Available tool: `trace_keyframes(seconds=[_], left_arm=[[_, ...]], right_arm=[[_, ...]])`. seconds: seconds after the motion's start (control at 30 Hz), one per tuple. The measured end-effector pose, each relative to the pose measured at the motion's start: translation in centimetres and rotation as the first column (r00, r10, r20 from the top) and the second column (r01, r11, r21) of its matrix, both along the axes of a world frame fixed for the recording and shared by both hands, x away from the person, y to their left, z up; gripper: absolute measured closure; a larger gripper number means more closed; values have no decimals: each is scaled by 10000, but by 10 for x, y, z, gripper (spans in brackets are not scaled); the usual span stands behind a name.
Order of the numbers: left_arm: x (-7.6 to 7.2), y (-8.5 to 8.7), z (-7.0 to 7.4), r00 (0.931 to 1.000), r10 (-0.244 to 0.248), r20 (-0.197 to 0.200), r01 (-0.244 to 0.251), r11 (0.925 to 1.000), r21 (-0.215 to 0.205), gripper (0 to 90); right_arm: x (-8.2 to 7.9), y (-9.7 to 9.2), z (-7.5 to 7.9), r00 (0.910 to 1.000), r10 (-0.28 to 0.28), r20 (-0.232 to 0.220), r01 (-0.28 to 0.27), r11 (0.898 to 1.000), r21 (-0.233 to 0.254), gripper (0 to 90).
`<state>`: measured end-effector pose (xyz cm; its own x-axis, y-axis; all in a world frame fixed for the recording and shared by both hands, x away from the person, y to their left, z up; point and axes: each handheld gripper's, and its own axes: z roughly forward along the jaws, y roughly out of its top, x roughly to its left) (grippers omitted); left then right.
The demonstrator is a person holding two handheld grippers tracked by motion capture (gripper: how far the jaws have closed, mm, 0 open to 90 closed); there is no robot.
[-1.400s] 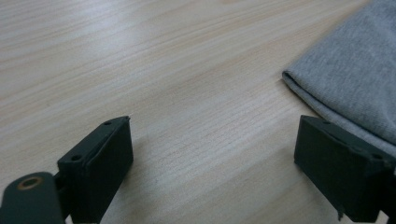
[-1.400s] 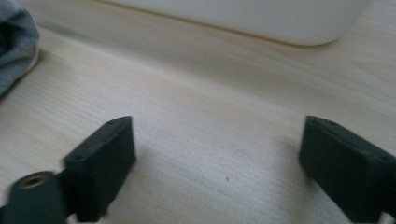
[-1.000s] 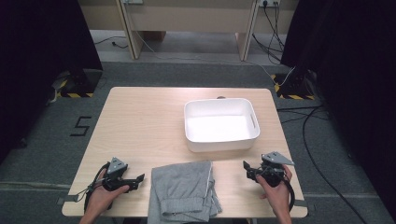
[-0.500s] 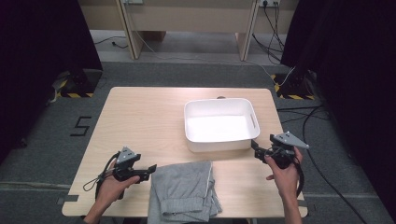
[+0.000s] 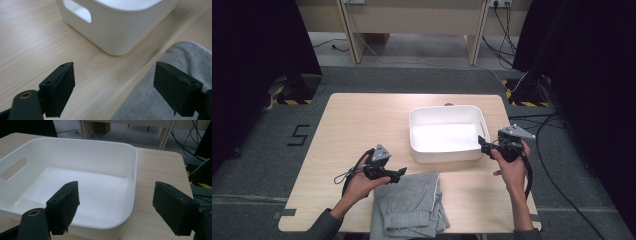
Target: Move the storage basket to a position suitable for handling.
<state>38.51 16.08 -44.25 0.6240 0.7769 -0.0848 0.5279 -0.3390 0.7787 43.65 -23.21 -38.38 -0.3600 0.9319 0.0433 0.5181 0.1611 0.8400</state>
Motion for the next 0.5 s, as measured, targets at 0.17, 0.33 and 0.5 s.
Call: trace_keyframes(seconds=[0.17,0.33,0.5], left_arm=[[20,-17,3,10000,-8,-49,9,10000,84,176],[30,-24,1,9999,2,-137,-3,10000,-79,193],[39,-32,-6,9993,-131,-362,115,9990,-433,203]], right_arm=[[22,-3,-11,9984,-240,-520,227,9994,-256,223],[30,-3,-22,9941,-255,-1052,251,9997,-52,238],[35,4,-33,9875,243,-1556,-219,9996,171,303]])
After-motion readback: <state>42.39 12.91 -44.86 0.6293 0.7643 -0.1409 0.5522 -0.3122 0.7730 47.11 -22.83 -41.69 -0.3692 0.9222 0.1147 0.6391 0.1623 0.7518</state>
